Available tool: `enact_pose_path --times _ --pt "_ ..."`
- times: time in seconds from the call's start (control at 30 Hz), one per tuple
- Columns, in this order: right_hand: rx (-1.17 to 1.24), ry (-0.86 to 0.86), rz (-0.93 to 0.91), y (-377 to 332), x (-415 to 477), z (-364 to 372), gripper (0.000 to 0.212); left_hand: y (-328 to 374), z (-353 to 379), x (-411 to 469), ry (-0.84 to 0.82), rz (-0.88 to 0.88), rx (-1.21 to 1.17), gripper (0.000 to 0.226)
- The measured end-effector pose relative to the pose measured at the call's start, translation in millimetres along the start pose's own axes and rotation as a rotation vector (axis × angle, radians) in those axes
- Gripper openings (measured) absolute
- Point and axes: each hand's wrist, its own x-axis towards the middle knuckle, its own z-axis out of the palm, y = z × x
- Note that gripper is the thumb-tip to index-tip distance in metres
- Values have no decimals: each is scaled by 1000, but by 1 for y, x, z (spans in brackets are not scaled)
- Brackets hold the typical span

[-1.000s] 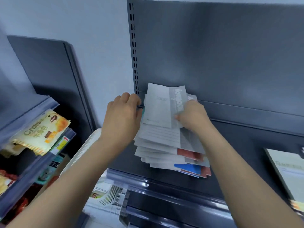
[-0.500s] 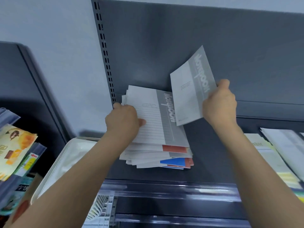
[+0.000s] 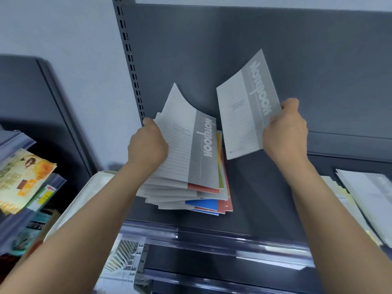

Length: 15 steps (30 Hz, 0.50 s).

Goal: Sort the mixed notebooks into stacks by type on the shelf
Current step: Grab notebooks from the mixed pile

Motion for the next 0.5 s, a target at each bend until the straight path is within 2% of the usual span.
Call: enact_pose_path --times 0.2,0.33,0.5 --pt "59 -15 -61 41 21 -28 30 40 7 -34 220 39 -211 21" --pt "92 -28 -73 75 36 -48 27 71 24 -59 278 1 -311 26" --pt "74 -31 -55 118 47 -76 24 104 52 -84 280 -11 -332 18"
